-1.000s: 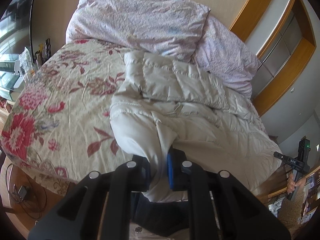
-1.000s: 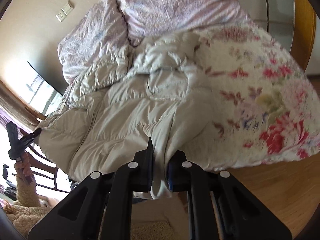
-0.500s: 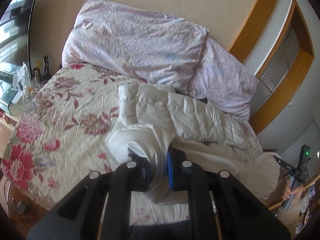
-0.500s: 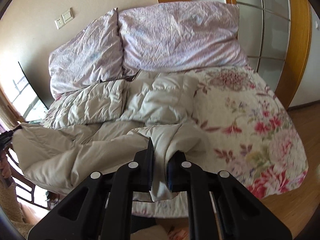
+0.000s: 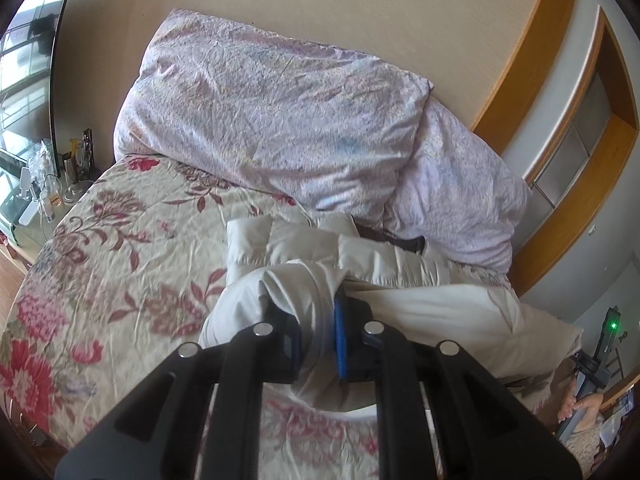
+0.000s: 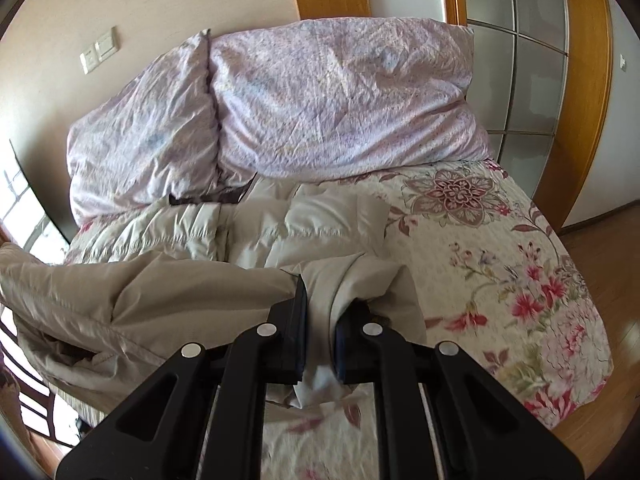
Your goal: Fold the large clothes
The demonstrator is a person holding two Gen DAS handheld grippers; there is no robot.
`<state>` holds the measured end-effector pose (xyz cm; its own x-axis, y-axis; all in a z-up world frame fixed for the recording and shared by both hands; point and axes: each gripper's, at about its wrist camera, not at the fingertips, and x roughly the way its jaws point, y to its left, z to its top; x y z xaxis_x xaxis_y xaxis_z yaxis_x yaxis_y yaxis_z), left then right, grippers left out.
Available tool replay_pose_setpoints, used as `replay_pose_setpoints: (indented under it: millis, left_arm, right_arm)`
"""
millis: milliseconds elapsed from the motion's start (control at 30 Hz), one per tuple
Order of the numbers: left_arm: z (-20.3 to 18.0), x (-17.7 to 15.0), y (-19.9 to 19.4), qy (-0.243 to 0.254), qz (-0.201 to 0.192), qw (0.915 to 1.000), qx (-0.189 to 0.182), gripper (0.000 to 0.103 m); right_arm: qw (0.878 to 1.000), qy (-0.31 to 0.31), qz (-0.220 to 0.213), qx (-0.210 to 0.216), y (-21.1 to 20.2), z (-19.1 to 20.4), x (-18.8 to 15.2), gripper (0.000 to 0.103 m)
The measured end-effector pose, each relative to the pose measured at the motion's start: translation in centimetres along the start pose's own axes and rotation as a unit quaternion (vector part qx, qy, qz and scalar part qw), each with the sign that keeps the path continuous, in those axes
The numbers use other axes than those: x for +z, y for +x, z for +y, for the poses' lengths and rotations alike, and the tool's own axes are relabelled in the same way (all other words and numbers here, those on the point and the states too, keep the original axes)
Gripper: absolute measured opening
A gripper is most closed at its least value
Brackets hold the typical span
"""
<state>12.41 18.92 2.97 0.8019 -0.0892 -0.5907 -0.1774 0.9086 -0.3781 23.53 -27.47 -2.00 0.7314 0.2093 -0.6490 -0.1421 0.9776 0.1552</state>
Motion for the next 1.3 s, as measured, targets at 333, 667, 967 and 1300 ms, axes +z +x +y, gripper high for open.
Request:
replay_pose_setpoints:
  millis: [333, 667, 967, 1300]
  left_arm:
    - [0.8, 4.8, 7.3, -0.042, 0.008, 0.999, 0.014, 0.013]
    - [1.2, 7.9, 14.4, -0.05, 0.014, 0.9978, 0.041, 0.014]
    - [1.9, 9.7, 20.2, -0.057, 0.008, 0.9964, 0.062, 0.02]
    - [1.5, 11.4, 17.0, -0.059, -0.06, 0.9958, 0.036, 0.088]
  right_arm:
    - [0.999, 0.053, -0.008, 0.0, 6.1, 0.2, 5.3, 0.011]
    - [0.995, 0.095, 0.008, -0.03, 13.8, -0.6, 9.0, 0.012]
    - [0.985, 0.173, 0.005, -0.005, 18.4, -2.7, 11.4, 0.017]
    - [0.963, 0.22, -0.146, 0.063, 13.1, -4.9, 13.6, 0.07]
